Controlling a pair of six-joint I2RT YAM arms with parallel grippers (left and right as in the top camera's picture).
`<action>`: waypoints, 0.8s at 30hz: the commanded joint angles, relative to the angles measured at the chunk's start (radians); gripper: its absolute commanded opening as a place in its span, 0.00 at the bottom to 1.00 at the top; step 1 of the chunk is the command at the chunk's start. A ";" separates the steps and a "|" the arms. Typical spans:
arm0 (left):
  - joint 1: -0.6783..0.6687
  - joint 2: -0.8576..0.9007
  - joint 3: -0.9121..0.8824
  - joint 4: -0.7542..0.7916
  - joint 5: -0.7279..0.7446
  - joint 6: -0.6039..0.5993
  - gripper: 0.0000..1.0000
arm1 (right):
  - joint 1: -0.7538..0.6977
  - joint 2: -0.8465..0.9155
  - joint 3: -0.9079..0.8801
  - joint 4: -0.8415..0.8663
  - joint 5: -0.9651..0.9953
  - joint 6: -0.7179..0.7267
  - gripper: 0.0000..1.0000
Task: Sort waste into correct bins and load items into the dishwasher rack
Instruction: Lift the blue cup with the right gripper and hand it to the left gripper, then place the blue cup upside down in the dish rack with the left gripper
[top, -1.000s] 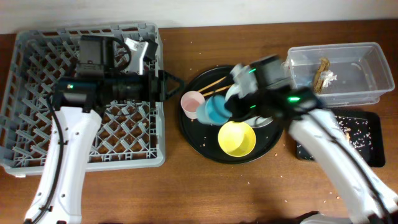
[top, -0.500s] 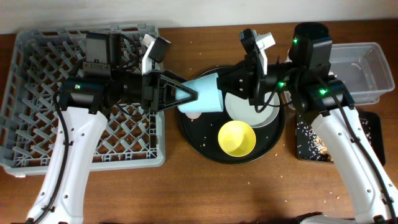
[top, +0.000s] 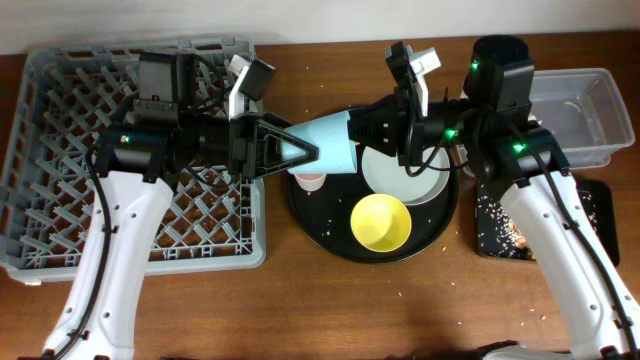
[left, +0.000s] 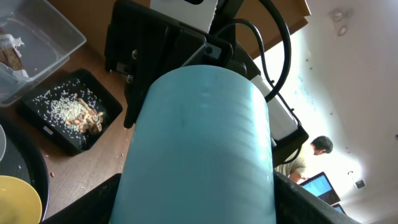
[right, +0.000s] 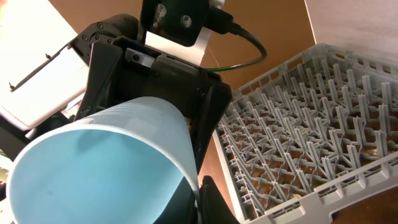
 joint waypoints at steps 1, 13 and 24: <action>-0.001 -0.001 0.003 -0.001 0.039 0.006 0.71 | 0.003 0.000 0.006 0.007 0.061 0.009 0.05; 0.285 -0.133 0.003 -0.420 -1.300 -0.015 0.57 | -0.238 -0.001 0.006 -0.576 0.476 0.005 0.62; 0.515 0.173 -0.045 -0.394 -1.587 -0.123 0.57 | 0.065 -0.001 0.006 -0.762 0.970 0.005 0.65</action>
